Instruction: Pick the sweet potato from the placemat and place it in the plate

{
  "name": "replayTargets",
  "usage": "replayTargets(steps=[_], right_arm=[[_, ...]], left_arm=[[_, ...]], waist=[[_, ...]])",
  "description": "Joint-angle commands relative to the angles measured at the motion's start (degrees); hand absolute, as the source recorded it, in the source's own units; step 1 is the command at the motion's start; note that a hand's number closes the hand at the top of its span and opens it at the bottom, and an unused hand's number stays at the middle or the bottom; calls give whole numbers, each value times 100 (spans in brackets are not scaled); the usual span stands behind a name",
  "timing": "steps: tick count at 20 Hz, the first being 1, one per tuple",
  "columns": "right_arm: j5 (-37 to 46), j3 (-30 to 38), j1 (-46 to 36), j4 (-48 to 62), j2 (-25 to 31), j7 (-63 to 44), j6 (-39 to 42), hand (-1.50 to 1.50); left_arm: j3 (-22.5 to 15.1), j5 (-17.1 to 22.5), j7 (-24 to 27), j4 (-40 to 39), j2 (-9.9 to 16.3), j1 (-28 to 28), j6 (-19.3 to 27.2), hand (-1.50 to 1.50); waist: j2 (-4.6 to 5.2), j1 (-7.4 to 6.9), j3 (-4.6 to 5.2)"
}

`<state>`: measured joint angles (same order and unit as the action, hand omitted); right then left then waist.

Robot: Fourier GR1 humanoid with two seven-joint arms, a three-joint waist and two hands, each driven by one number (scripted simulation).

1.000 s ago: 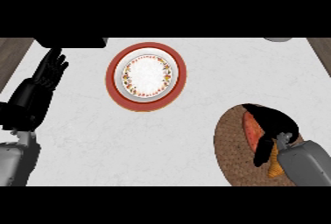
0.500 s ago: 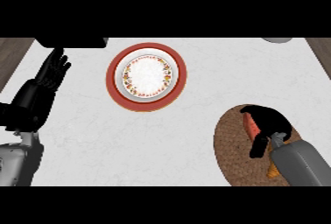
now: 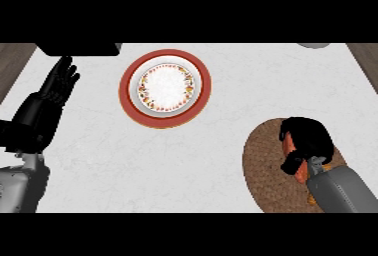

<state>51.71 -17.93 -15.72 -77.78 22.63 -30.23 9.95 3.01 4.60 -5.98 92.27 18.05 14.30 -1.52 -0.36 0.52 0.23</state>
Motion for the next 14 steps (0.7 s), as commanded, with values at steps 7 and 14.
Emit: replayTargets(steps=[7, 14], right_arm=[[1642, -294, 1522, -2415, -838, -3424, -787, 150], [2569, -1406, 1176, -4077, -1639, -3654, -323, 150]], left_arm=[[173, 56, -75, 143, 164, -213, -98, 0], [52, -28, -107, 68, -6, 12, -56, 0]], waist=[[-60, 154, -7], [0, -22, -15]])
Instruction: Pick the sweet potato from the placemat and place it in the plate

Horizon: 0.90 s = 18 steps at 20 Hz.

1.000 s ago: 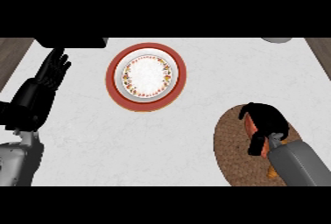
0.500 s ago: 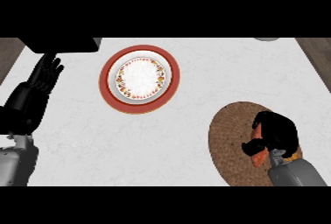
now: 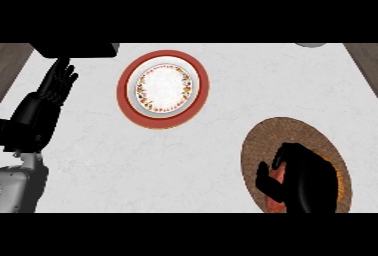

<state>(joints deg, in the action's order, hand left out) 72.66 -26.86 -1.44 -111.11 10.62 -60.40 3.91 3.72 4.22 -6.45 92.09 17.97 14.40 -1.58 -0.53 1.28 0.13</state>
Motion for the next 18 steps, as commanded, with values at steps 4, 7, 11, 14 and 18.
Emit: replayTargets(steps=[4, 7, 11, 14, 18], right_arm=[[755, -862, -939, -512, -1027, -443, -220, 150], [277, -831, -1952, -72, -1044, -795, -279, 150], [-208, -652, -2603, 841, -1054, -712, -729, 150], [-542, -487, -3453, 1385, -1057, -923, -767, 150], [-1097, -133, -4430, 2381, -1058, -822, -1195, 150]], left_arm=[[119, 99, 280, -457, 42, 245, -242, 0], [-4, -39, -4, -198, -41, 350, -86, 0], [118, 1, -100, -72, 69, 267, -215, 0], [-115, -146, 106, -110, -184, 207, -149, 0], [-74, -91, -151, -220, -205, 466, -114, 0]], waist=[[58, -121, -6], [62, -214, -9], [62, -208, -12], [67, -232, -10], [85, -302, -11]])
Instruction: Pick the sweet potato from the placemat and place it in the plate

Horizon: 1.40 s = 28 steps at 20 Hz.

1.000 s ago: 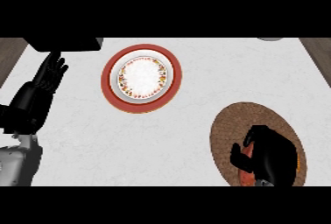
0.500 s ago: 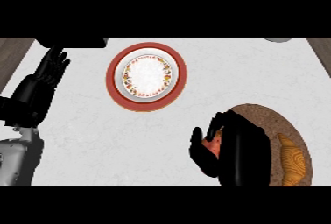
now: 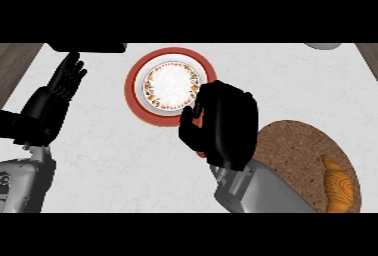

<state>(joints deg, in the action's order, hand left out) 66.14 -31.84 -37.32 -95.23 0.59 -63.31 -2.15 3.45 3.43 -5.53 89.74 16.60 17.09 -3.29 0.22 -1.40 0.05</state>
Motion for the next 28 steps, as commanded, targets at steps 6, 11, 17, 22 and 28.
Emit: replayTargets(steps=[6, 11, 17, 22, 28], right_arm=[[-1397, 863, -1661, 2322, -57, 3, -1371, 150], [-1766, 622, -2232, 3959, -57, 180, -2324, 150], [-2325, 789, -2891, 5596, -58, 770, -2616, 150], [-2780, 1097, -2951, 6330, -58, 1204, -3111, 150], [-3569, 1101, -3048, 6526, -58, 1547, -3543, -150]], left_arm=[[-131, -107, -229, 238, -124, 125, 90, 0], [14, 47, -16, -16, 5, 184, -172, 0], [-306, -151, -107, 200, -295, 92, 4, 0], [-203, -121, -31, -98, -190, 477, -101, 0], [-339, -166, -395, -49, -298, 920, -29, 0]], waist=[[31, -125, -3], [79, -258, 3], [107, -359, 1], [204, -472, -1], [206, -632, -10]])
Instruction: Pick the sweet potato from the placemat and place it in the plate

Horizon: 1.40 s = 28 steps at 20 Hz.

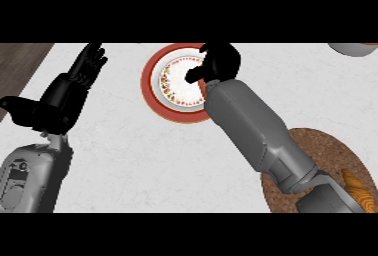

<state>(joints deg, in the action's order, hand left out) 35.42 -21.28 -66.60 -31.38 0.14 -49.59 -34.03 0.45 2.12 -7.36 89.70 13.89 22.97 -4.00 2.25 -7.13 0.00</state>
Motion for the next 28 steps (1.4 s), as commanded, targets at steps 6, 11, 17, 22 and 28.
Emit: replayTargets(steps=[6, 11, 17, 22, 28], right_arm=[[-830, 312, -139, 251, -13, 1097, -1332, -150], [-1233, 663, -24, 81, -13, 1845, -2247, -150], [-1974, 1040, -76, 21, -12, 2503, -2617, -150], [-2583, 953, 651, -529, -12, 3293, -2768, -150], [-2694, 842, 1583, -1553, -13, 3885, -2455, -150]], left_arm=[[14, 67, 107, -63, 20, -23, -145, 0], [6, -34, 134, -65, -5, -61, -52, 0], [239, 187, 28, 113, 199, -238, -229, 0], [418, 143, 91, -167, 221, -309, -151, 0], [675, 174, 8, -94, 318, -302, -127, 0]], waist=[[51, -177, -3], [37, -96, -11], [-72, 91, -5], [-161, 465, -5], [-226, 701, -1]])
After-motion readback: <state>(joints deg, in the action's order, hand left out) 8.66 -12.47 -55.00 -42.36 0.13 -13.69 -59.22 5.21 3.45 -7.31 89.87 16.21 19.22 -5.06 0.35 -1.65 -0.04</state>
